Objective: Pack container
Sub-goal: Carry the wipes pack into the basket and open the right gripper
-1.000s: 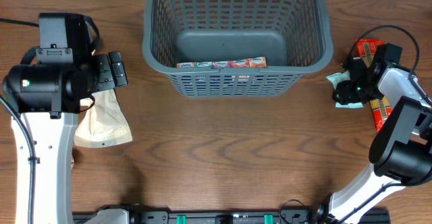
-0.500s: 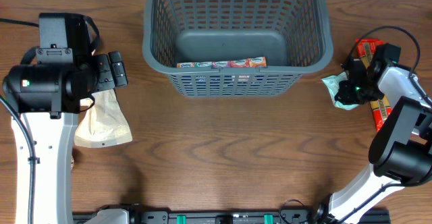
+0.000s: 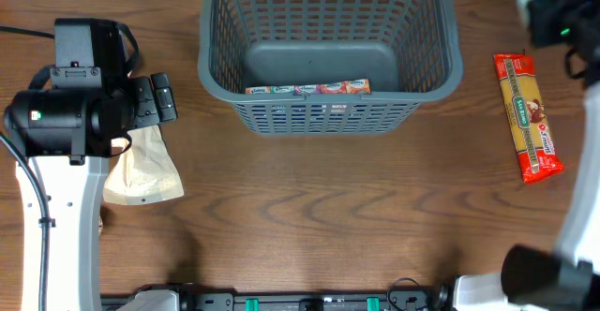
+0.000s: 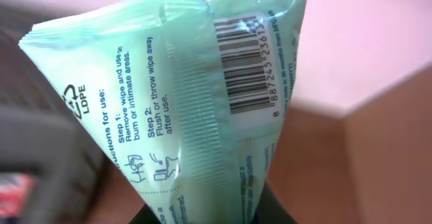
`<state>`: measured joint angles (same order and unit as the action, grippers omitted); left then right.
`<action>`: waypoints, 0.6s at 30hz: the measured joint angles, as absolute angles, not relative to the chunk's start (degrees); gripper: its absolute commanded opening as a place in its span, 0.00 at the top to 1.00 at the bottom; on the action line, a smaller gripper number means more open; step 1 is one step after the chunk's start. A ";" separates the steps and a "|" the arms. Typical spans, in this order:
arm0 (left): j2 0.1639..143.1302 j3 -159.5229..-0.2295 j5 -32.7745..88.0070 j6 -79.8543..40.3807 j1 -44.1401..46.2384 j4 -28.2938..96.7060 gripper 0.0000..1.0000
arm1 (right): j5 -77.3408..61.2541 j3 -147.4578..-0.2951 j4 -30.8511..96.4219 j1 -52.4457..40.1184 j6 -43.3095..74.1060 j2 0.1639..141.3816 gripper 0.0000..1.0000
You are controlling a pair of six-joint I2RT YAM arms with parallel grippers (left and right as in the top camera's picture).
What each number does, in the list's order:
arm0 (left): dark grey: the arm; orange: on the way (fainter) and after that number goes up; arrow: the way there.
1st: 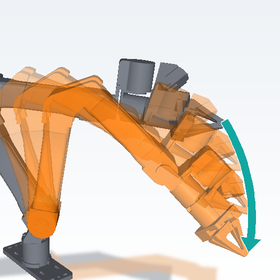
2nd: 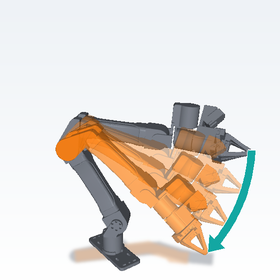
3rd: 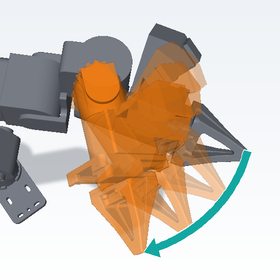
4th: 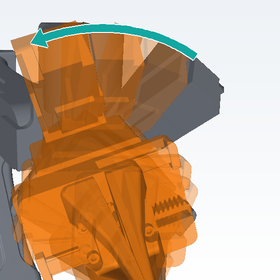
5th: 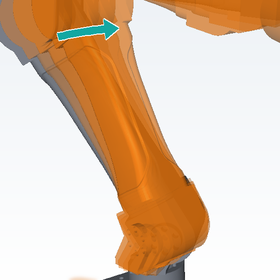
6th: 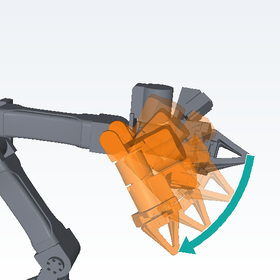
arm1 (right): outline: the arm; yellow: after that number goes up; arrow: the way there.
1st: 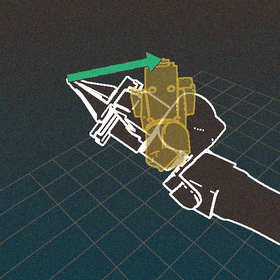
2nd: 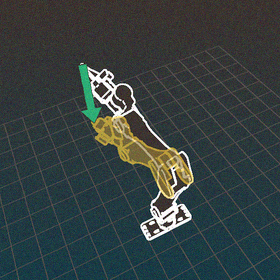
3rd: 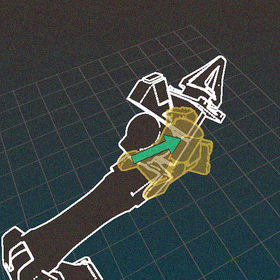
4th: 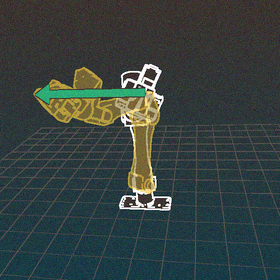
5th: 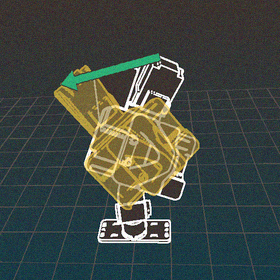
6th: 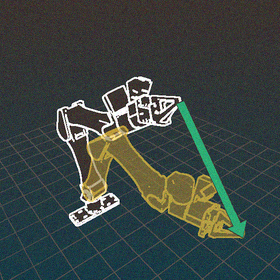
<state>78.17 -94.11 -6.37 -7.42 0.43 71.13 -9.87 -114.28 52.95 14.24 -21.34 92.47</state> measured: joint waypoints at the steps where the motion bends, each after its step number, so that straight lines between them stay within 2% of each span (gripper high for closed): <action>1: 78.17 -94.11 -6.39 -7.42 0.43 71.42 0.00 | -10.94 -116.22 53.36 13.23 -21.63 91.18 0.99; 9: 78.17 -94.11 -6.39 -7.42 0.43 71.77 0.00 | -24.08 -118.74 60.47 -1.15 -35.64 91.22 0.99; 18: 78.17 -94.11 -6.39 -7.42 0.43 71.77 0.00 | -23.40 -118.43 59.44 -17.91 -43.94 100.97 0.99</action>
